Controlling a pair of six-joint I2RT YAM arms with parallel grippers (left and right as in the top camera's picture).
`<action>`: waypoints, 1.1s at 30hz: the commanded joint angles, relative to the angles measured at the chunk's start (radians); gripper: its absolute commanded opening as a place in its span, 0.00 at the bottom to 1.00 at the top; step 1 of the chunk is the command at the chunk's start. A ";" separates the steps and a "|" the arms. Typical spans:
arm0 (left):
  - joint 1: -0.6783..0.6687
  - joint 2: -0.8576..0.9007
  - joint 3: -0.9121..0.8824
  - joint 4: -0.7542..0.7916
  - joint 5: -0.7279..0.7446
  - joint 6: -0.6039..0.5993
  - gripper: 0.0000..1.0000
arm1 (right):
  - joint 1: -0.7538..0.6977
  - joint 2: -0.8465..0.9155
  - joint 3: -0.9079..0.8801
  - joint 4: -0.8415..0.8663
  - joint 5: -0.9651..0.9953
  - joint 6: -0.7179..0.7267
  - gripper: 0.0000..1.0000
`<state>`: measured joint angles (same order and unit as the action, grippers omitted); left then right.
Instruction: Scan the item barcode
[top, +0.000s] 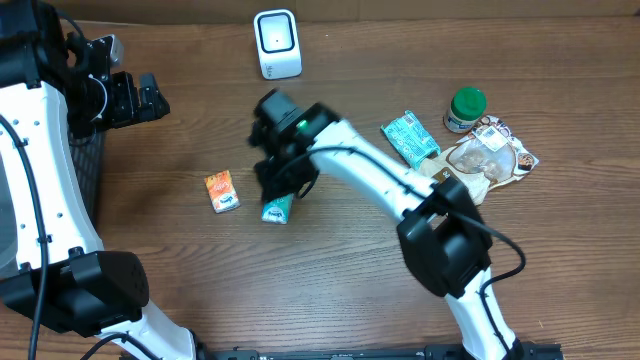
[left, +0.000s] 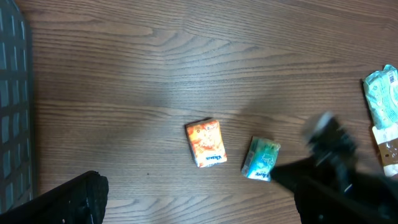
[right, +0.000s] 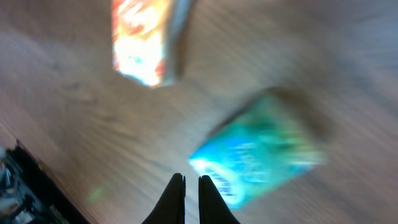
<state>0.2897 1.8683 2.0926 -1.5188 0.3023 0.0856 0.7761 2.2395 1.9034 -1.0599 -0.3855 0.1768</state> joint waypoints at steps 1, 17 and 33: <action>0.003 -0.002 0.009 0.002 0.001 0.016 1.00 | 0.036 -0.004 -0.022 0.027 0.038 0.019 0.06; 0.003 -0.002 0.009 0.002 0.001 0.016 0.99 | 0.067 -0.002 -0.190 0.254 0.298 0.131 0.13; 0.003 -0.002 0.009 0.002 0.001 0.016 1.00 | -0.079 -0.033 -0.129 0.173 0.233 0.027 0.13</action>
<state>0.2897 1.8683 2.0926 -1.5188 0.3023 0.0856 0.7139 2.2395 1.7241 -0.8776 -0.1253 0.2348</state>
